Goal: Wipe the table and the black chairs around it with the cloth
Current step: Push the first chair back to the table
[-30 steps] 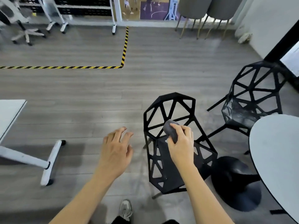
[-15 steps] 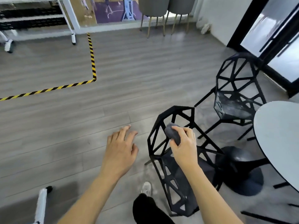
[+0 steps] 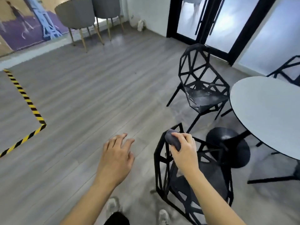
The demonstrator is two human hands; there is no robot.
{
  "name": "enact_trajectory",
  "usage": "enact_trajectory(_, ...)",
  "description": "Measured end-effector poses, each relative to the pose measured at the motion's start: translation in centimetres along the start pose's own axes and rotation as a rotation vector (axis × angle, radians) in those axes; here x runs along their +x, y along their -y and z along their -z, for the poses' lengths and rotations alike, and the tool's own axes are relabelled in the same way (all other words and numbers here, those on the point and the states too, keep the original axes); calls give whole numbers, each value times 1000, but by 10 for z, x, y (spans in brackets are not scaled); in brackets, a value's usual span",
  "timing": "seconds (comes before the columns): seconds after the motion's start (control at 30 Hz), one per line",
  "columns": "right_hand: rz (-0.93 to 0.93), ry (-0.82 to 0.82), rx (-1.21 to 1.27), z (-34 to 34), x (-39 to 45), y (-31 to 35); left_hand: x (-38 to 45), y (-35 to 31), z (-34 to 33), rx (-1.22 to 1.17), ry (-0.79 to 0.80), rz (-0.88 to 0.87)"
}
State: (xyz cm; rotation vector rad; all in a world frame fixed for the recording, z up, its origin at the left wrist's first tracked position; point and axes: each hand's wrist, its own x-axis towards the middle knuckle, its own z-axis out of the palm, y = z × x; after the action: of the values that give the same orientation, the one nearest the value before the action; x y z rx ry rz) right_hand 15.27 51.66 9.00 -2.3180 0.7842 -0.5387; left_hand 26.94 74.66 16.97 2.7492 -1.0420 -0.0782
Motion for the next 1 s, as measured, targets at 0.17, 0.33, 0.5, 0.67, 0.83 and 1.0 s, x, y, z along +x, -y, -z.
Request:
enact_trajectory(0.17,-240,-172,-56,-35,6,19,87,55,-15,-24,33,-274)
enact_trajectory(0.33,-502,-386,-67,-56,-14,56,152,72,-22,-48,83,-606)
enact_trajectory(0.5,-724,-570,-79,-77,-50,81,180,52,-24,-59,198,-896)
enact_trajectory(0.67,-867,-627,-103,-100,-78,90,190,34,-46,40,382,-1076)
enact_trajectory(0.83,-1002,-565,-94,-146,-84,79,197,28,-77,209,568,-1177)
enact_trajectory(1.0,-1092,-398,-243,-179,-71,80,216,17,-95,250,538,-1330)
